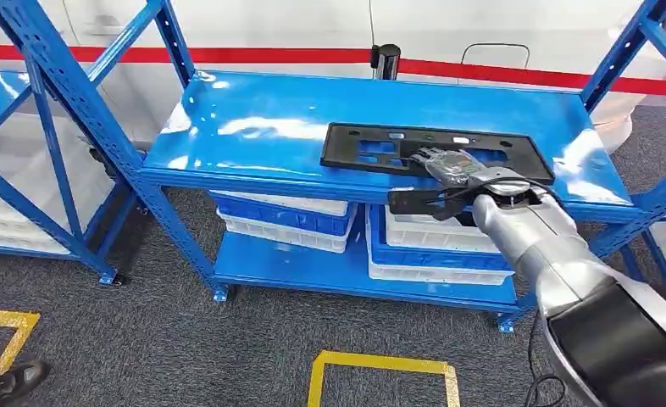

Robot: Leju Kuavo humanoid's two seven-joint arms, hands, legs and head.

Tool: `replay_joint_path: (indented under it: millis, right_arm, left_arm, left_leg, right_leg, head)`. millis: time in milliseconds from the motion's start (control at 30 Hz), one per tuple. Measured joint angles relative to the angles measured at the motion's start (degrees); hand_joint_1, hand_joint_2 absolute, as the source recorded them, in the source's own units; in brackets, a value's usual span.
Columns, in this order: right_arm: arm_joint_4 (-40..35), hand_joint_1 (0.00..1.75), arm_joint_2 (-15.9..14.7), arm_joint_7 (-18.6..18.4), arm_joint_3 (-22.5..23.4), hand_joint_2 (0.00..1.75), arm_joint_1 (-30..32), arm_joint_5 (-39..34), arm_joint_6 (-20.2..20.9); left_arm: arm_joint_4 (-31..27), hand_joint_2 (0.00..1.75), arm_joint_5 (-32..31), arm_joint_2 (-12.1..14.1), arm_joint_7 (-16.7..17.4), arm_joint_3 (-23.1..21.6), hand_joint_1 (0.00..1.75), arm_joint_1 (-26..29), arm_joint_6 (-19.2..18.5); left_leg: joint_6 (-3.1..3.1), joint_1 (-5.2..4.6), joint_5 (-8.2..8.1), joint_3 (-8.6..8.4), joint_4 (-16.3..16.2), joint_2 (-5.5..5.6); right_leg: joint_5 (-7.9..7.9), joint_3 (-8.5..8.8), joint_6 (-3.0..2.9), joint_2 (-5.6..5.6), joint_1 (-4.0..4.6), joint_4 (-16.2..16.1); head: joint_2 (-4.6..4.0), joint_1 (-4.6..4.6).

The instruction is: Take the parts from the cabinet and place them on the table.

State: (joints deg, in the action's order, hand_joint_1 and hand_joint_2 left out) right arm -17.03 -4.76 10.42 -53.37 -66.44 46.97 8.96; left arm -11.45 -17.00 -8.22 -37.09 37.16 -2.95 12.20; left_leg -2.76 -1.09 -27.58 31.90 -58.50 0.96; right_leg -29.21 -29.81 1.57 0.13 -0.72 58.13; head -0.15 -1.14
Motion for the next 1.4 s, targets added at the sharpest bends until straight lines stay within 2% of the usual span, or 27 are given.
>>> replay_joint_path:
  millis: [367, 1400]
  right_arm:
    - [0.5, 0.00, 1.2, -4.2, 0.2, 1.75, -0.1, -0.2, -2.2]
    - [1.1, 0.00, 0.4, -7.5, 2.0, 1.75, -0.9, 0.4, -7.0]
  left_arm:
    - [0.0, 0.00, -0.5, 0.0, 0.0, 0.1, 0.00, 0.0, 0.0]
    - [0.0, 0.00, -3.2, -0.4, 0.2, 0.1, 0.00, 0.0, -0.7]
  left_leg:
    - [0.00, 0.00, 0.01, -0.03, 0.0, -0.01]
    - [0.00, 0.00, 0.00, 0.00, 0.0, 0.00]
  right_leg:
    - [0.00, 0.03, 0.00, 0.00, 0.00, 0.0]
    - [0.00, 0.00, 0.00, 0.00, 0.00, 0.0]
  head:
    - [0.00, -0.02]
    - [0.02, -0.02]
